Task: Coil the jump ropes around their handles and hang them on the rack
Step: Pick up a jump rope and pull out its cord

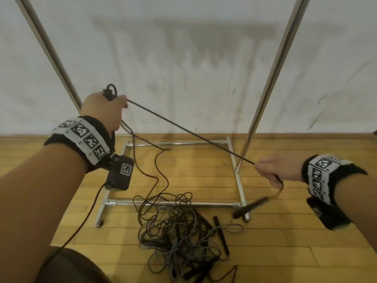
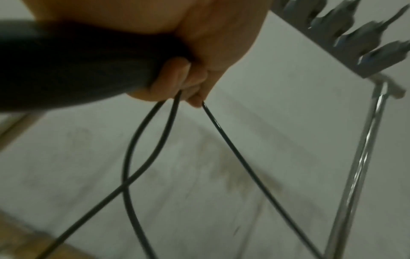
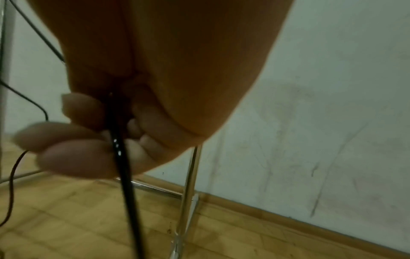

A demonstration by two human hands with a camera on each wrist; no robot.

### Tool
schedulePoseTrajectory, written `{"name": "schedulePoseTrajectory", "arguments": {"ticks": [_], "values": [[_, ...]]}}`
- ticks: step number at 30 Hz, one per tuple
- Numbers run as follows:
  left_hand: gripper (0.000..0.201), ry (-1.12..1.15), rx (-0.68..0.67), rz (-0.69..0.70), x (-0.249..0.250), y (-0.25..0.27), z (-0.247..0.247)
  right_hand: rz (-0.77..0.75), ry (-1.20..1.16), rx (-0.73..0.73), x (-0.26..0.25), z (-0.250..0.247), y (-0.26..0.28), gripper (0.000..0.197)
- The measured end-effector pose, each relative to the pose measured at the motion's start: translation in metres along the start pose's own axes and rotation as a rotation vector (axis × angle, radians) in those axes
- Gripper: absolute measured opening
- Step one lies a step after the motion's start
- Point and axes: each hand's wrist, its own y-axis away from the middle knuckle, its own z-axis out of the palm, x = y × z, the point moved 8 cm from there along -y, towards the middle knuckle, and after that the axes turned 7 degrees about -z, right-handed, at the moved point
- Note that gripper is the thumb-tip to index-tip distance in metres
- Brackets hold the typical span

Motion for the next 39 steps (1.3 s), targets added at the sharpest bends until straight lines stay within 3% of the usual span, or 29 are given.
{"name": "schedulePoseTrajectory", "arguments": {"ticks": [2, 4, 7, 9, 13, 15, 18, 23, 26, 32, 39], "values": [[0.027, -0.226, -0.087, 0.038, -0.008, 0.002, 0.014, 0.033, 0.024, -0.015, 0.000, 0.004, -0.001, 0.034], [0.024, -0.328, -0.220, 0.173, -0.003, 0.025, 0.041, 0.017, 0.076, -0.025, -0.020, 0.007, -0.003, 0.032], [0.028, -0.222, -0.512, 0.334, 0.021, 0.082, 0.083, -0.119, 0.119, -0.060, -0.070, 0.010, -0.002, 0.035], [0.030, -0.209, -0.689, 0.401, 0.034, 0.116, 0.109, -0.229, 0.005, -0.018, -0.102, 0.007, 0.002, 0.034], [0.023, -0.202, -0.860, 0.470, 0.048, 0.159, 0.139, -0.345, -0.258, 0.070, -0.136, -0.004, 0.014, 0.031], [0.015, -0.151, -0.819, 0.455, 0.054, 0.154, 0.140, -0.382, -0.271, 0.096, -0.139, -0.008, 0.020, 0.032], [0.024, -0.108, -0.685, 0.474, 0.062, 0.135, 0.125, -0.414, -0.281, 0.131, -0.131, -0.012, 0.025, 0.030], [0.023, 0.180, -0.435, 0.269, 0.057, 0.083, 0.082, -0.367, -0.253, 0.131, -0.100, -0.006, 0.017, 0.028], [0.027, 0.121, -0.341, 0.261, 0.049, 0.071, 0.073, -0.312, -0.238, 0.103, -0.082, 0.003, 0.009, 0.028], [0.026, 0.108, -0.308, 0.212, 0.043, 0.068, 0.077, -0.270, 0.109, 0.109, -0.073, 0.008, -0.001, 0.017], [0.026, 0.202, -0.240, 0.214, 0.045, 0.062, 0.059, -0.289, -0.045, 0.117, -0.071, 0.000, 0.003, 0.014]]}}
